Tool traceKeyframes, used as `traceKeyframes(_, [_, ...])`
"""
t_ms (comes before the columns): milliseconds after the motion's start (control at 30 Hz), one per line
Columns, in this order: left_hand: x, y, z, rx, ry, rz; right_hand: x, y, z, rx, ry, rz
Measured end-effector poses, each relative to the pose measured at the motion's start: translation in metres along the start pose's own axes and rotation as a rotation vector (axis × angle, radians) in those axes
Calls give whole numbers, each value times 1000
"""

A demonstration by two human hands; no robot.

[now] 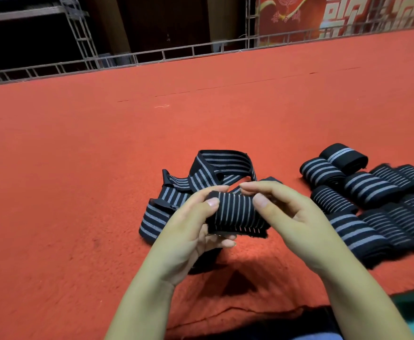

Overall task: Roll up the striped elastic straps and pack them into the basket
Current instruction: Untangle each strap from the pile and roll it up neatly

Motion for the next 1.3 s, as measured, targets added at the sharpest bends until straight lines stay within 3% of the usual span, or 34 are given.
traceKeyframes(167, [6,2,-9,-6,-4,19,-8,-3,4,-6,183,-87])
traceKeyframes(467, [41,35,-29,-85,-108,119,-42,-11,20,-349,77,144])
traceKeyframes(667, [66,70,-64,-80,-162,120,-65,-49,32,-403,109,282])
traceKeyframes(833, [79,87,-121,-115,-182,8,-76,-88,39,-506,180,194])
traceKeyframes(1133, [112,115,-173,-173,-361,-132,-85,-117,41,-546,240,20])
traceKeyframes(1300, [123,108,-180,-99,-441,-206,-84,-119,39,-523,241,-11])
Point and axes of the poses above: each hand's wrist, its own z-axis away from the middle knuckle, its own y-axis out of the palm, x = y × z, the point moved 2 cm from there along -z, towards the middle knuckle, and after that the axes turned 1 degree about z, right-handed, at the moved point
